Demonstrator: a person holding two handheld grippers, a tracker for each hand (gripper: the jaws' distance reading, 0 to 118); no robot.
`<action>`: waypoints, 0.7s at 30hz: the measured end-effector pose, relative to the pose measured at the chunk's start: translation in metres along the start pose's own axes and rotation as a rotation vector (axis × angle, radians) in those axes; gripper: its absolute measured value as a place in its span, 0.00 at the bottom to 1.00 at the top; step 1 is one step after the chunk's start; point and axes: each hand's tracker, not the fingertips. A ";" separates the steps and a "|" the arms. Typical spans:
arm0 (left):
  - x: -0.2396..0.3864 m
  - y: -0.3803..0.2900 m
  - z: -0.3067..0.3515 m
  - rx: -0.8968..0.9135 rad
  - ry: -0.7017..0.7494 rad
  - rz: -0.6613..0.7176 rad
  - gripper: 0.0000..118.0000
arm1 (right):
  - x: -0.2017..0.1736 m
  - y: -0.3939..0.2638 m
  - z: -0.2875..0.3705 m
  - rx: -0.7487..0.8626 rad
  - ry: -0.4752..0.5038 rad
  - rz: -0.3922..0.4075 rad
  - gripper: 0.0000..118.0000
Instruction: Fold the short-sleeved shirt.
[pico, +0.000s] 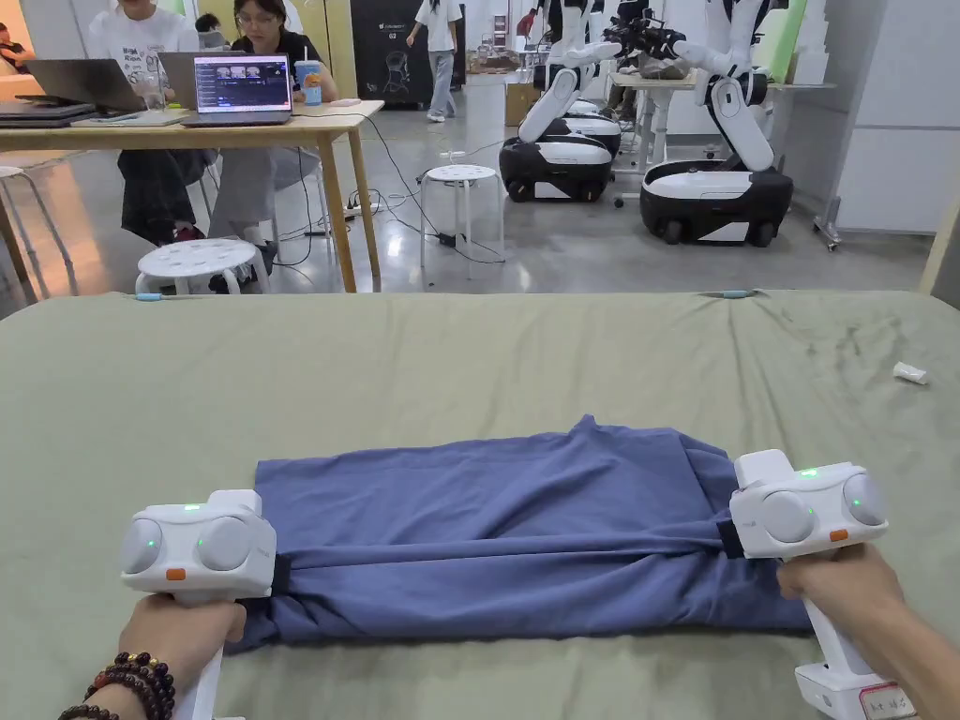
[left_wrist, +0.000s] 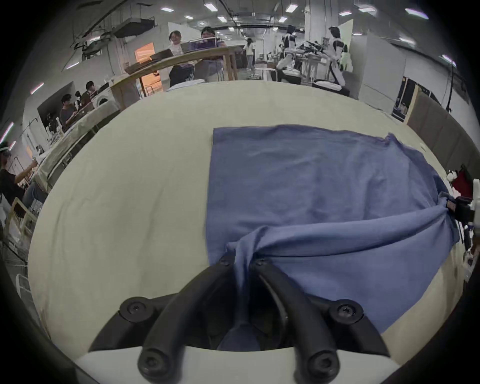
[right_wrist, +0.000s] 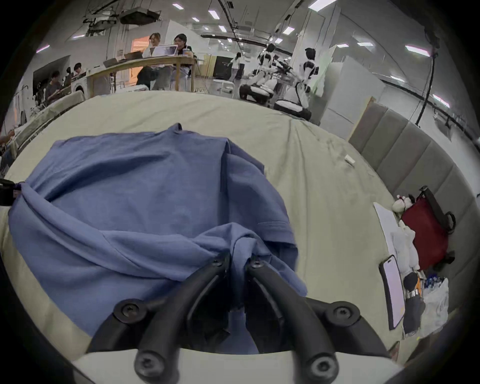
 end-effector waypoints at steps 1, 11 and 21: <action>0.002 0.000 -0.001 0.001 0.005 -0.008 0.08 | 0.000 0.000 -0.004 -0.009 0.000 -0.008 0.09; -0.023 -0.013 0.028 0.109 -0.021 -0.018 1.00 | 0.024 -0.017 0.056 0.110 0.063 -0.123 0.98; -0.019 -0.084 0.093 0.143 0.004 0.050 0.00 | 0.006 -0.070 0.118 0.074 -0.050 -0.100 0.00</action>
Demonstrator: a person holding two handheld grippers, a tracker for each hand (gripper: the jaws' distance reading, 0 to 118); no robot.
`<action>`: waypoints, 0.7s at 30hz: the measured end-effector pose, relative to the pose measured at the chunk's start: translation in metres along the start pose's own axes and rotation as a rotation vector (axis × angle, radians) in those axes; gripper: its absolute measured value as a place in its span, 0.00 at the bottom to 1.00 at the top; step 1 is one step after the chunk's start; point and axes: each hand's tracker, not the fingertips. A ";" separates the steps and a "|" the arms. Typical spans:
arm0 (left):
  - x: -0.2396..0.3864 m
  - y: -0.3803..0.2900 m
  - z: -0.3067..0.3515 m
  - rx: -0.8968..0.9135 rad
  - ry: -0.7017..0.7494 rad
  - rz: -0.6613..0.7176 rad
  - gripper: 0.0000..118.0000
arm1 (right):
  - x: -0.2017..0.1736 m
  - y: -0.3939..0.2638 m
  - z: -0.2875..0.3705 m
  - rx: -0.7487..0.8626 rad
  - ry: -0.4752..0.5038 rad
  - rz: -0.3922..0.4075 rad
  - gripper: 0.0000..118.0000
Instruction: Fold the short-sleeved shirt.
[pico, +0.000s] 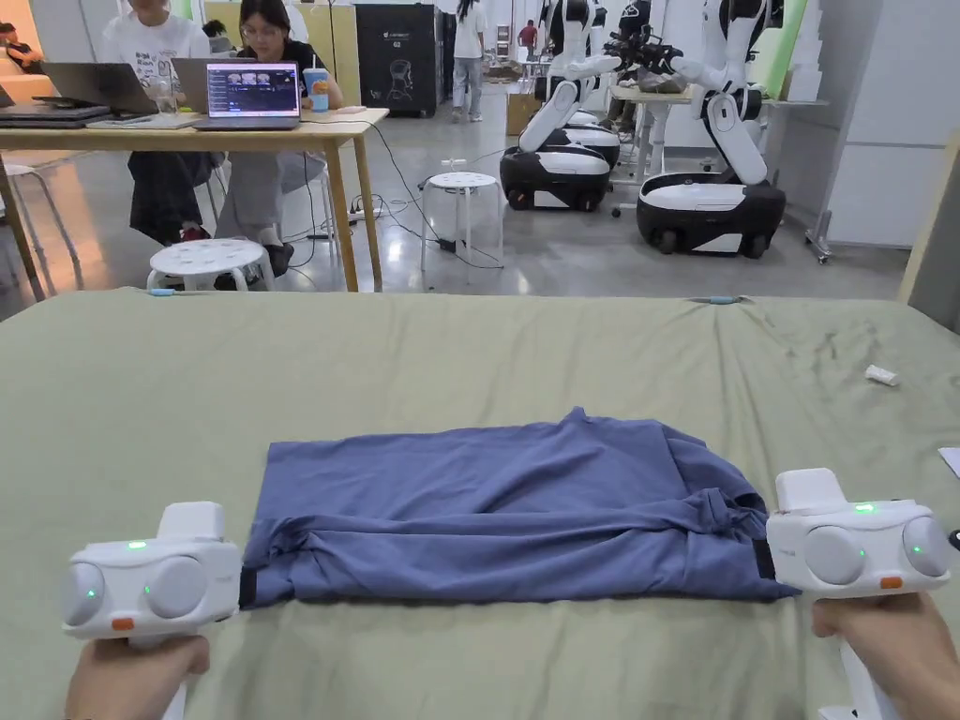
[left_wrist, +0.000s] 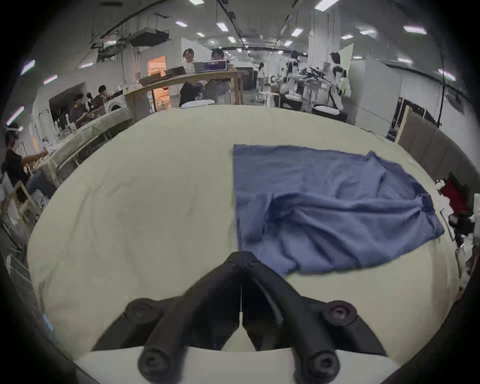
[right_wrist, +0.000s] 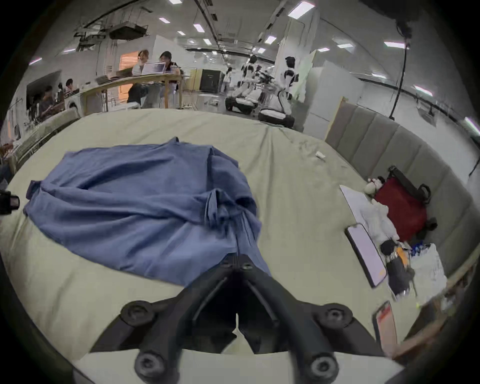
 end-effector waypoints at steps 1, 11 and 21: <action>0.000 -0.005 0.004 -0.006 -0.013 -0.002 0.00 | -0.001 -0.004 0.004 -0.004 0.011 -0.008 0.00; 0.009 -0.011 0.021 0.006 -0.058 -0.006 0.00 | -0.022 -0.013 0.038 0.033 0.009 -0.013 0.00; 0.019 0.021 -0.037 -0.023 -0.028 0.007 0.86 | -0.036 -0.011 0.037 0.057 0.088 -0.027 0.00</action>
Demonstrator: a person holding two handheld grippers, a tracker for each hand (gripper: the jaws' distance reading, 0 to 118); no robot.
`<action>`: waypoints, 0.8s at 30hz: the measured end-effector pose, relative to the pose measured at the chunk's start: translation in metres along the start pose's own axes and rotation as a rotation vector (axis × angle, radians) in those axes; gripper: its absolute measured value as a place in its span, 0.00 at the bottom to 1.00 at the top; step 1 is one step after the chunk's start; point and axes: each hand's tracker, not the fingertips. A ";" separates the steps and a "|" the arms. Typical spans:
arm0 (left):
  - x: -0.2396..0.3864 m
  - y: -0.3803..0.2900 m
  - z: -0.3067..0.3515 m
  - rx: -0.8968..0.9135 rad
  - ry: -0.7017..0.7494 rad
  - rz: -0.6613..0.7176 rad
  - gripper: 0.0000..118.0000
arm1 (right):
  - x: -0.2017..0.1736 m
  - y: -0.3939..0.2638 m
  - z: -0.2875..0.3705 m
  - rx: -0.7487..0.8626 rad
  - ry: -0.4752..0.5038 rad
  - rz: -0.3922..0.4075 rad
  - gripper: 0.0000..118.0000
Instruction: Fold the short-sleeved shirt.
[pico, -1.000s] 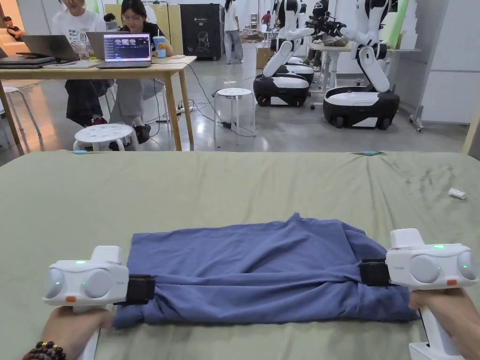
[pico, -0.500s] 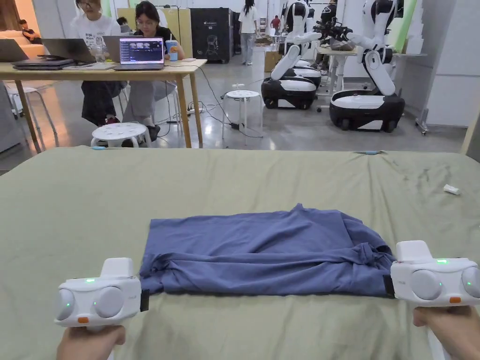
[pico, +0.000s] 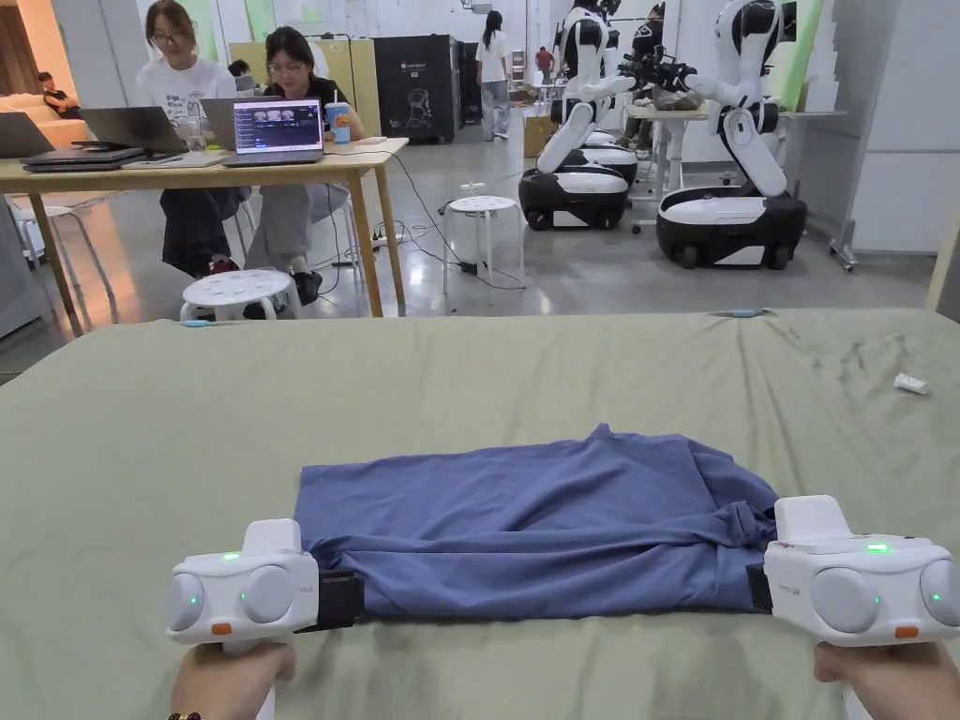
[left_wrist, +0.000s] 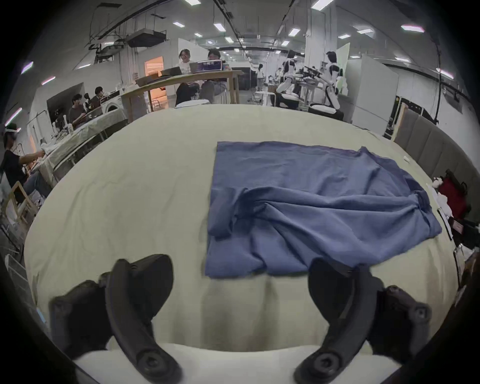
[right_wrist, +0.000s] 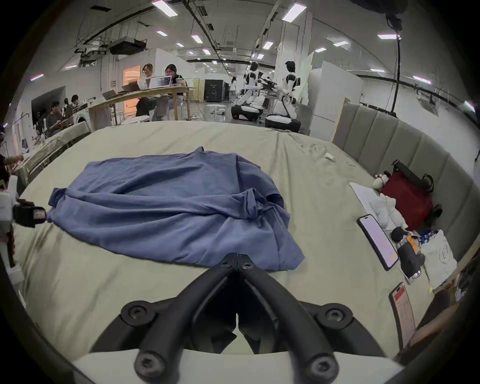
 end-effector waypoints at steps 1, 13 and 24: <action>0.000 0.002 -0.008 -0.031 -0.001 -0.005 0.84 | -0.001 0.000 -0.002 -0.001 0.003 0.002 0.00; 0.019 0.001 -0.031 -0.063 0.024 -0.068 0.19 | 0.007 -0.005 -0.015 -0.016 -0.001 0.026 0.00; 0.025 0.009 -0.002 -0.019 0.007 -0.075 0.07 | 0.041 0.022 -0.048 -0.075 0.006 -0.022 0.02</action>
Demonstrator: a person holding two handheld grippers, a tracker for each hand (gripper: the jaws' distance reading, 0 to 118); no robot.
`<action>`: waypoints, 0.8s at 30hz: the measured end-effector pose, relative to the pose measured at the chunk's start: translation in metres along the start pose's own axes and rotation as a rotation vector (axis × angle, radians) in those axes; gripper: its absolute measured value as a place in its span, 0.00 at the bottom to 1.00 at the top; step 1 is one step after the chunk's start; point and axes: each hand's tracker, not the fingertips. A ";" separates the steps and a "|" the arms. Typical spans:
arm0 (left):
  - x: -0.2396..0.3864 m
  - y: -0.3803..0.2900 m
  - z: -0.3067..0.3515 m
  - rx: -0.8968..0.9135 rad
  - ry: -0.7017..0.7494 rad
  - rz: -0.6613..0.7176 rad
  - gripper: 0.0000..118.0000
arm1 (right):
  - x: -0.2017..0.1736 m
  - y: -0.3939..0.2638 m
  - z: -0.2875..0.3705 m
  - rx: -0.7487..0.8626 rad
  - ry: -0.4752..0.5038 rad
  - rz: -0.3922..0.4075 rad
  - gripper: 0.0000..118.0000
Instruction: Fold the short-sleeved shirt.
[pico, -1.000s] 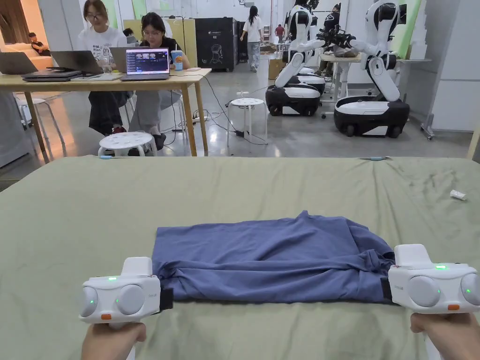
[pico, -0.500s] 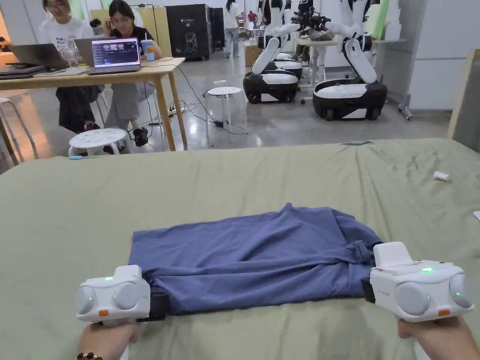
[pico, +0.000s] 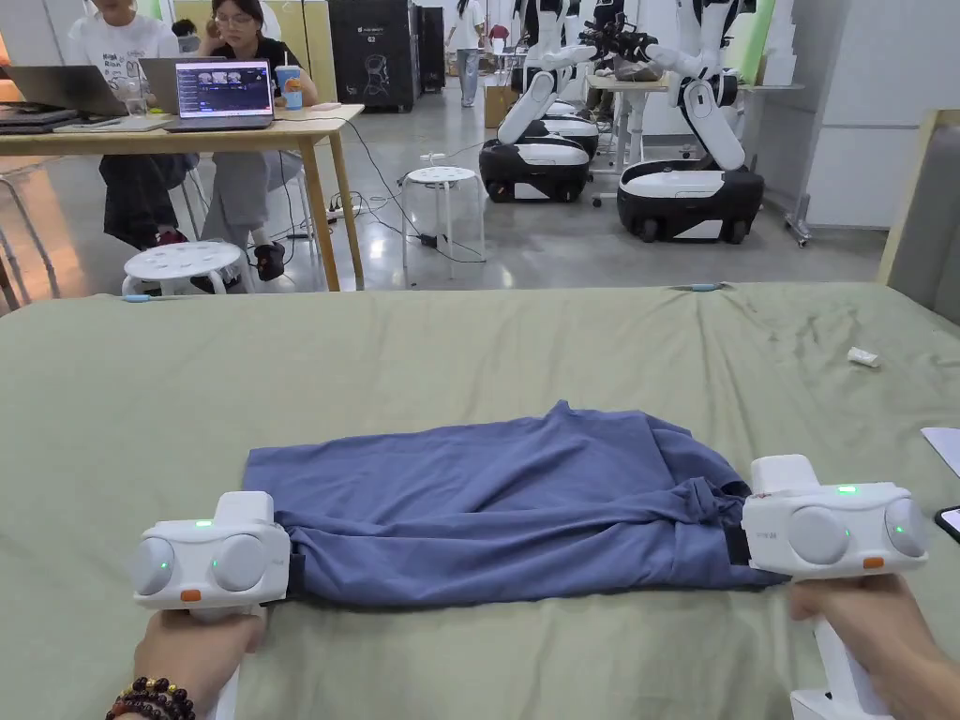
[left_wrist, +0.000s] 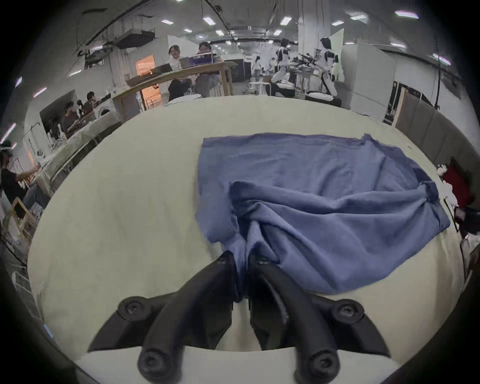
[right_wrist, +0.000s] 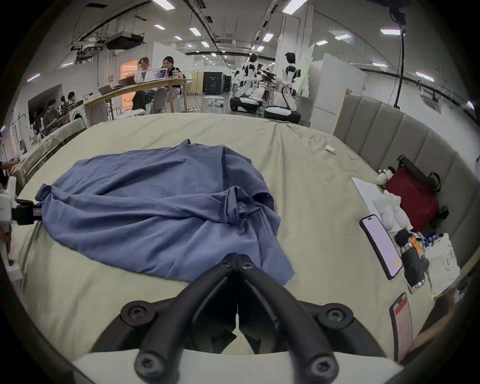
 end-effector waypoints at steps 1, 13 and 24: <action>0.001 0.001 0.001 0.003 -0.002 -0.014 0.07 | 0.003 0.003 -0.007 -0.020 0.002 -0.017 0.22; -0.006 0.003 -0.014 -0.011 -0.023 0.019 0.07 | 0.010 -0.003 -0.068 -0.187 0.006 -0.067 0.54; -0.009 -0.005 -0.004 -0.007 -0.004 0.009 0.07 | -0.008 -0.003 -0.038 -0.158 -0.025 0.023 0.05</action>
